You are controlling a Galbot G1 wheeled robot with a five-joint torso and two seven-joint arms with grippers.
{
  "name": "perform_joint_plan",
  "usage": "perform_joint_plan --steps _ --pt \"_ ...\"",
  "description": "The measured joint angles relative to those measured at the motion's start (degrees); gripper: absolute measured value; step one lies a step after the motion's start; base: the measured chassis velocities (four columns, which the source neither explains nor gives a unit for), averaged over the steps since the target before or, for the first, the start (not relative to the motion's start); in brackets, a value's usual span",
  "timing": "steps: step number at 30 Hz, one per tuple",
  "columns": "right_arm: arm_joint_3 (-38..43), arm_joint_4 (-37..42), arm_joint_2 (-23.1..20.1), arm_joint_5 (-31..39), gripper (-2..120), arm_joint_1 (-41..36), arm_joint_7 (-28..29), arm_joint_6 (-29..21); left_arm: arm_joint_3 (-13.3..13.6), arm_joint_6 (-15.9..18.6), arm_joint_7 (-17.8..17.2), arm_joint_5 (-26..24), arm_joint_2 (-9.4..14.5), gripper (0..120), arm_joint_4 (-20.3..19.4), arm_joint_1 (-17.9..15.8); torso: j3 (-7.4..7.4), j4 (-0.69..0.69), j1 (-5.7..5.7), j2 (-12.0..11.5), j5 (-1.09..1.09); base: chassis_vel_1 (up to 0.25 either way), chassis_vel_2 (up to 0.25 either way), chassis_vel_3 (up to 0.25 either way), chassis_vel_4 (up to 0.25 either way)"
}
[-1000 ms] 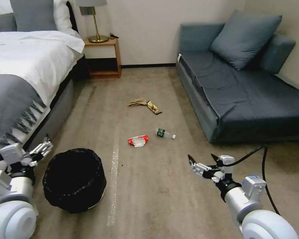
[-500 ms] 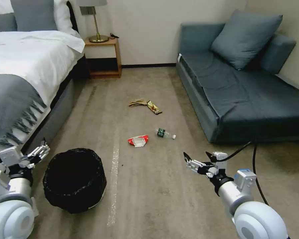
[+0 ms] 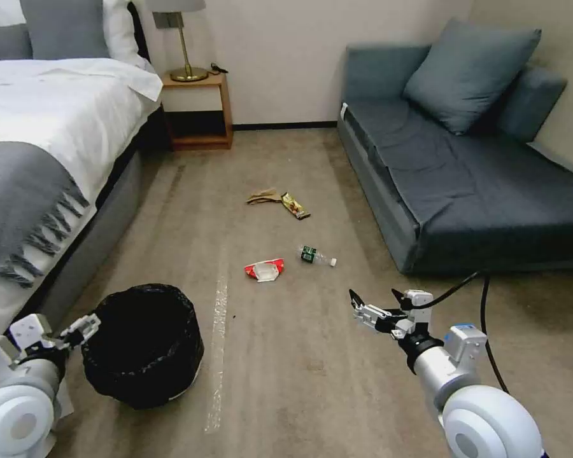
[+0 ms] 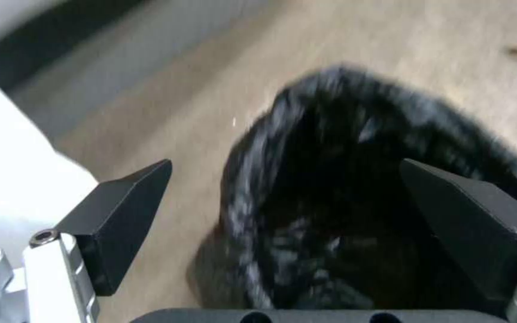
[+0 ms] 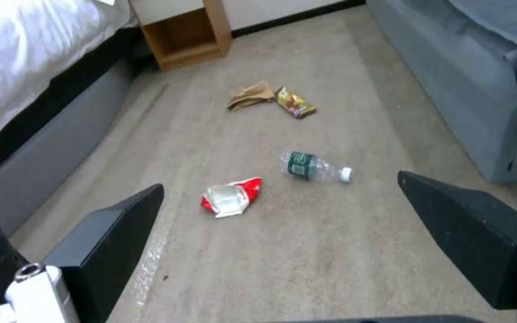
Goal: Pick up the trash bin, then pick up the garbage on the floor and place it into the trash bin.
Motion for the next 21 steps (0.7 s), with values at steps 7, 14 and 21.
perform_joint_plan --steps 7,14,21 --pt "0.14 -0.91 -0.62 -0.03 100 0.92 -0.15 0.14 1.19 2.33 -1.43 -1.55 -1.44 96 5.03 -1.5 0.0 0.0 0.0 0.0 0.0 0.0 0.0 0.0 0.0" --pt "-0.49 -2.61 -1.3 0.02 100 2.59 -0.21 0.15 2.38 2.78 -1.57 -2.06 -2.66 95 9.38 -4.66 0.0 0.0 0.0 0.0 0.0 0.0 0.0 0.0 0.0" --pt "-2.98 -3.72 -3.22 -0.64 100 4.39 -0.3 -0.01 2.77 4.33 -1.61 -4.48 -3.72 93 10.64 -7.09 0.0 0.0 0.0 0.0 0.0 0.0 0.0 0.0 0.0"
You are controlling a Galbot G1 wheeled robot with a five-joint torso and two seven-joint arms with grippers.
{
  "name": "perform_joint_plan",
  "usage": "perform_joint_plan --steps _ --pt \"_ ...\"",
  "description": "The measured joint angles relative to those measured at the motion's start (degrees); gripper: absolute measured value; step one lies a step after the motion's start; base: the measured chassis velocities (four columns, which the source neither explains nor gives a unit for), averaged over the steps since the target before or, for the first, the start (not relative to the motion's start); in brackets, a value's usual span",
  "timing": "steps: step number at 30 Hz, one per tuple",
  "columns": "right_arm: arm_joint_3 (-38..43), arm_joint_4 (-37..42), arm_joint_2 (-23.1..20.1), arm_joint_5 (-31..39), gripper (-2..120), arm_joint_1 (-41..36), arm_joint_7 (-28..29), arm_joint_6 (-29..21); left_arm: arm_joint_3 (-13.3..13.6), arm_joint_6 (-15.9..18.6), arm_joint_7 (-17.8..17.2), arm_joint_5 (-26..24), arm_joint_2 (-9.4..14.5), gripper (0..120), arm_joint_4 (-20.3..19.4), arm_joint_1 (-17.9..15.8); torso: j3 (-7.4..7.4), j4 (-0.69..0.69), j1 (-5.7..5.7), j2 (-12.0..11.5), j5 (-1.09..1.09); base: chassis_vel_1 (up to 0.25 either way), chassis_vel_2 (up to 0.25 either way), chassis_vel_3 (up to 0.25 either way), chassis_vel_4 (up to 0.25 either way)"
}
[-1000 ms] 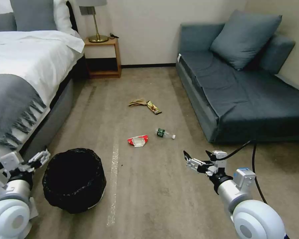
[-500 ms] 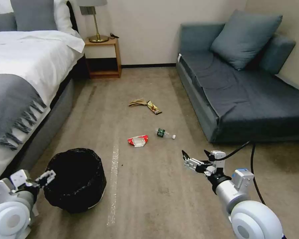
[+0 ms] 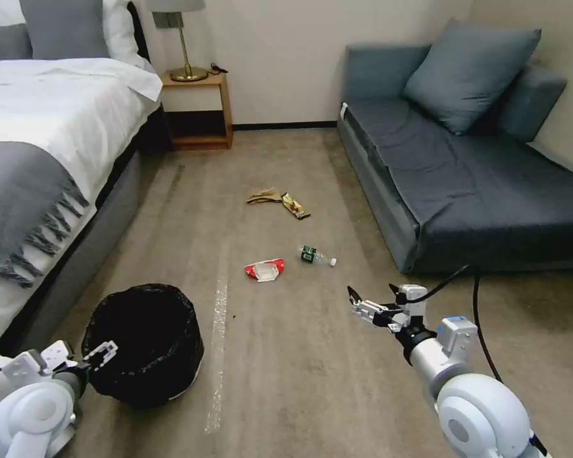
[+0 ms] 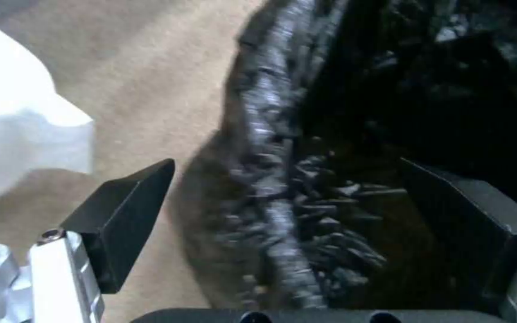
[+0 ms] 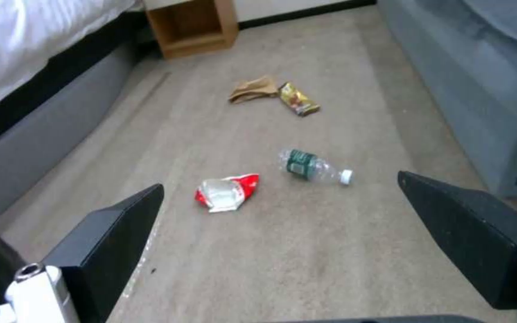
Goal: Pick up the trash bin, then pick up the garbage on the floor and place it into the trash bin.
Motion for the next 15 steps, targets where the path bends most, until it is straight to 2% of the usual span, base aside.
perform_joint_plan --steps 4,7,9,11,15 --pt "-1.11 -1.56 0.43 -0.11 100 0.63 -0.07 -0.19 -0.02 2.66 -1.93 -3.47 -0.19 90 1.86 -1.96 0.0 0.0 0.0 0.0 0.0 0.0 0.0 0.0 0.0" --pt "-1.47 -1.99 0.56 -0.32 100 0.67 -0.1 -0.19 -0.36 3.12 -2.24 -5.38 -0.04 88 2.93 -2.72 0.0 0.0 0.0 0.0 0.0 0.0 0.0 0.0 0.0" --pt "-1.74 -2.28 0.58 -0.64 100 0.62 -0.24 -0.19 -0.67 3.28 -2.41 -7.0 -0.02 81 4.12 -3.58 0.0 0.0 0.0 0.0 0.0 0.0 0.0 0.0 0.0" --pt "-1.74 -2.38 0.59 -0.71 100 0.61 -0.27 -0.19 -0.68 3.29 -2.43 -7.2 -0.06 79 4.39 -3.78 0.0 0.0 0.0 0.0 0.0 0.0 0.0 0.0 0.0" --pt "-1.65 -2.61 0.58 -0.83 100 0.59 -0.3 -0.19 -0.65 3.3 -2.44 -7.34 -0.33 66 4.96 -4.04 0.0 0.0 0.0 0.0 0.02 0.0 0.0 0.0 0.0"
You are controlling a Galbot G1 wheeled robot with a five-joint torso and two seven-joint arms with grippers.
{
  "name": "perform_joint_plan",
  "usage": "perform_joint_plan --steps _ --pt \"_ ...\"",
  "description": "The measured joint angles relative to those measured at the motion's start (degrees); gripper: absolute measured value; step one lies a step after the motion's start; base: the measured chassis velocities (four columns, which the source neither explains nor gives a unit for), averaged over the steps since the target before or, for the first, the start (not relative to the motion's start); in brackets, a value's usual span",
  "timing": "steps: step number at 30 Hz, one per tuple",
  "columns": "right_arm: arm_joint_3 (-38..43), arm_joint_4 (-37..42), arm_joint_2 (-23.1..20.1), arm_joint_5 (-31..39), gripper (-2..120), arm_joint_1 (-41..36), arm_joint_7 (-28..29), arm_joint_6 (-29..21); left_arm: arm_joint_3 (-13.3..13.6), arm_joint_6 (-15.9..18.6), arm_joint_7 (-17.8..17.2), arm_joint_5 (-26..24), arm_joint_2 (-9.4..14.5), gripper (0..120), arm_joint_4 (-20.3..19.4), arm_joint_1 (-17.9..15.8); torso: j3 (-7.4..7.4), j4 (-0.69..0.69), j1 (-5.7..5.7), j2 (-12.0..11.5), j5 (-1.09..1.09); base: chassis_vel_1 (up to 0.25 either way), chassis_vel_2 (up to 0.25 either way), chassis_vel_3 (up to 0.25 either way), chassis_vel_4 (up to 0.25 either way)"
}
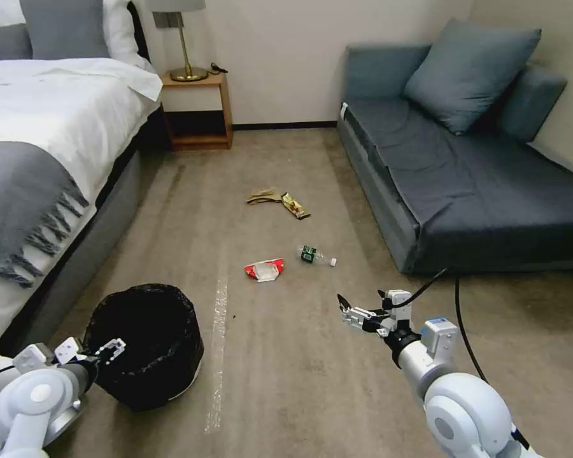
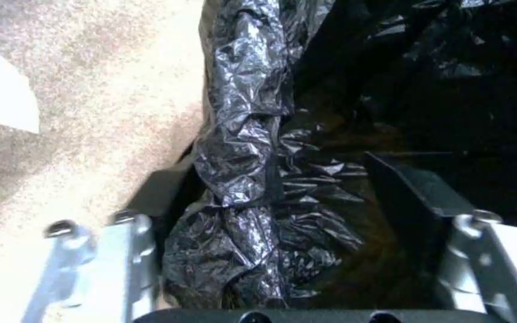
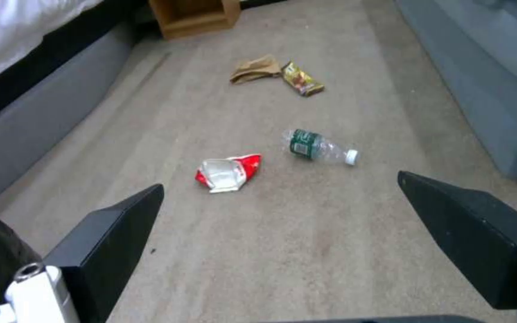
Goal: Pick up the trash bin, then pick up the garbage on the floor and place it into the trash bin.
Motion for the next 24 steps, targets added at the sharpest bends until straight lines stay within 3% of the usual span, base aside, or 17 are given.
perform_joint_plan --steps 6,11,13,15,17,18,21,24 --pt "0.22 0.48 -0.16 0.09 100 0.13 0.01 -0.08 -0.05 -0.08 0.74 0.4 0.04 45 0.27 0.13 0.0 0.01 0.0 0.0 -0.01 0.0 0.0 0.0 0.0" --pt "0.26 0.41 -0.08 0.11 100 0.08 0.05 -0.1 -0.11 -2.44 2.86 3.83 0.16 28 -0.56 0.73 0.0 -0.02 0.0 0.0 -0.07 0.0 0.0 0.0 0.0" --pt "0.26 0.34 -0.03 0.11 100 0.05 0.07 -0.09 -0.22 -3.3 4.2 6.33 0.21 22 -1.23 1.21 0.0 -0.02 0.0 0.0 -0.04 0.0 0.0 0.0 0.0" --pt "0.26 0.18 0.05 0.11 100 0.05 0.09 -0.12 -0.18 -5.79 7.48 14.81 0.29 10 -2.93 2.73 0.0 -0.01 0.0 0.0 -0.04 0.0 0.0 0.0 0.0" --pt "0.18 0.16 0.14 0.1 100 0.12 0.02 -0.49 0.28 -8.22 9.4 21.56 0.29 7 -3.72 3.85 0.0 -0.01 0.0 0.0 -0.04 0.0 0.0 0.0 0.0" --pt "0.18 0.16 0.14 0.1 100 0.12 0.02 -0.49 0.28 -8.22 9.4 21.56 0.29 7 -3.72 3.85 0.0 -0.01 0.0 0.0 -0.04 0.0 0.0 0.0 0.0" --pt "-0.06 0.17 0.41 0.08 100 0.17 -0.06 -0.74 0.57 -10.54 11.28 28.07 -0.03 7 -4.95 5.45 0.0 0.0 0.0 0.0 -0.03 0.0 0.0 0.0 0.0" --pt "-0.18 0.19 0.55 0.08 100 0.2 -0.06 -0.73 0.55 -10.75 11.57 28.9 -0.26 7 -5.63 6.16 0.0 0.0 0.0 0.0 -0.03 0.0 0.0 0.0 0.0"
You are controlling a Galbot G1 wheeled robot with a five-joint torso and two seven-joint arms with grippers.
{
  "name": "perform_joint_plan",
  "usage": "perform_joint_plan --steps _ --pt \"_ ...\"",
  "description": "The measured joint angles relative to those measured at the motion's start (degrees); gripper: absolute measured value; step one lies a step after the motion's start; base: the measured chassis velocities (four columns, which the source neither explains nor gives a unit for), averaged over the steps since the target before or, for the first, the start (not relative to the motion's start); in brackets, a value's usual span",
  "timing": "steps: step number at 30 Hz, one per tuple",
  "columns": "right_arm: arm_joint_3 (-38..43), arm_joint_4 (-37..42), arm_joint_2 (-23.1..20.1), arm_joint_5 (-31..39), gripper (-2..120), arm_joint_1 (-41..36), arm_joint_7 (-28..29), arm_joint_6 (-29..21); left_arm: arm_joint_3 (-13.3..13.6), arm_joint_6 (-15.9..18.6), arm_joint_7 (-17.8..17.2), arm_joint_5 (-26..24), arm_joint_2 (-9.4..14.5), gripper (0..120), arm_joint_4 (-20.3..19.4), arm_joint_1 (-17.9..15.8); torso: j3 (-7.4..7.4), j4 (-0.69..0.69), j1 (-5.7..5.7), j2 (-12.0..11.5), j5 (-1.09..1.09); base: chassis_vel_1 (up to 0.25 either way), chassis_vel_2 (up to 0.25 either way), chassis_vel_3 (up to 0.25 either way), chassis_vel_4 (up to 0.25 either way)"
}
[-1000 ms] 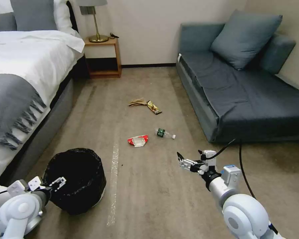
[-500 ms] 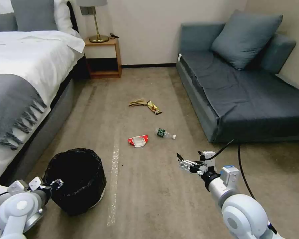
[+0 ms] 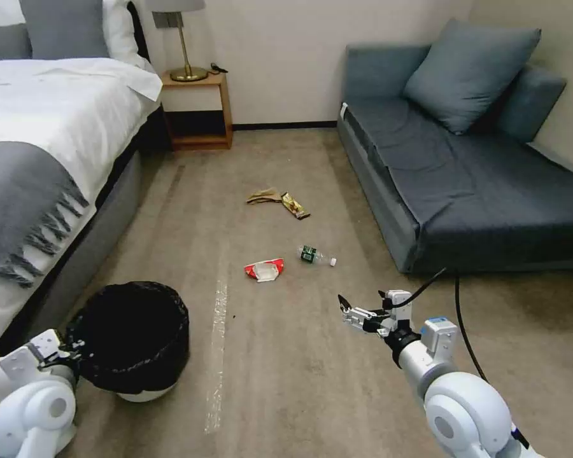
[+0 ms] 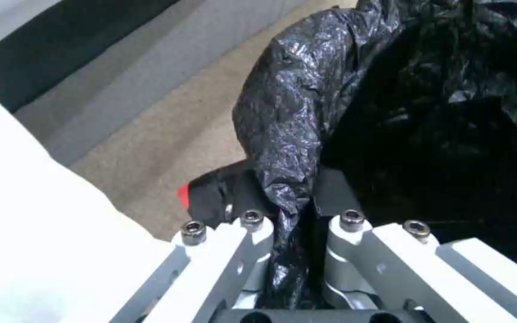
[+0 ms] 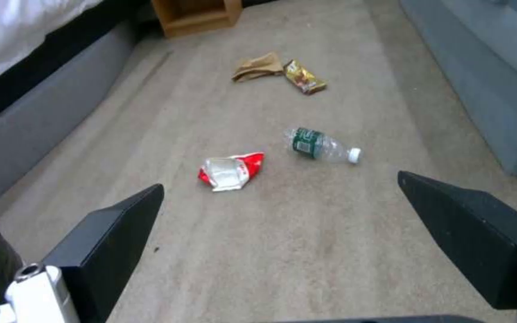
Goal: Pick up the trash bin, then pick up the garbage on the floor and place it into the trash bin.
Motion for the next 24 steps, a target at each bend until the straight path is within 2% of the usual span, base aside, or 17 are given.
perform_joint_plan --steps 9,11,13,15,17,19,23,24 --pt "-0.19 0.03 0.02 0.26 100 -0.18 -0.04 0.32 -0.4 -1.43 1.39 3.32 -0.71 7 -1.62 2.39 0.0 0.0 0.0 0.0 0.0 0.0 0.0 0.0 0.0" --pt "-0.17 0.03 0.05 0.43 100 -0.36 -0.05 0.49 -0.39 -2.48 1.97 5.84 -0.92 7 -2.13 3.01 0.0 0.0 0.0 0.0 0.0 0.0 0.0 0.0 0.0" --pt "-0.16 0.26 0.12 1.2 100 -0.62 -0.04 0.76 -0.22 -4.49 2.69 10.71 -1.23 7 -2.68 3.7 0.0 0.0 0.0 0.0 0.0 0.0 0.0 0.0 0.0" --pt "-0.15 0.38 0.12 1.54 100 -0.67 -0.04 0.81 -0.18 -5.12 2.88 12.15 -1.32 7 -2.82 3.89 0.0 0.0 0.0 0.0 0.01 0.0 0.0 0.0 0.0" --pt "-0.05 1.03 0.05 3.09 100 -0.78 -0.3 1.83 -0.09 -6.99 3.31 16.65 -1.65 7 -3.79 4.55 0.0 0.0 0.0 0.0 0.01 0.0 0.0 0.0 0.0" --pt "0.01 1.19 0.0 3.48 100 -0.78 -0.61 2.36 -0.04 -7.65 3.42 18.0 -1.76 7 -4.06 4.76 0.0 0.0 0.0 0.0 0.01 0.0 0.0 0.0 0.0" --pt "0.16 1.64 -0.01 4.97 100 -0.46 -1.89 4.38 0.23 -10.84 4.2 24.81 -2.28 7 -5.02 5.86 0.0 0.0 0.0 0.0 0.01 0.0 0.0 0.0 0.0" --pt "0.16 1.64 -0.01 4.97 100 -0.46 -1.89 4.38 0.23 -10.84 4.2 24.81 -2.28 7 -5.02 5.86 0.0 0.0 0.0 0.0 0.01 0.0 0.0 0.0 0.0"
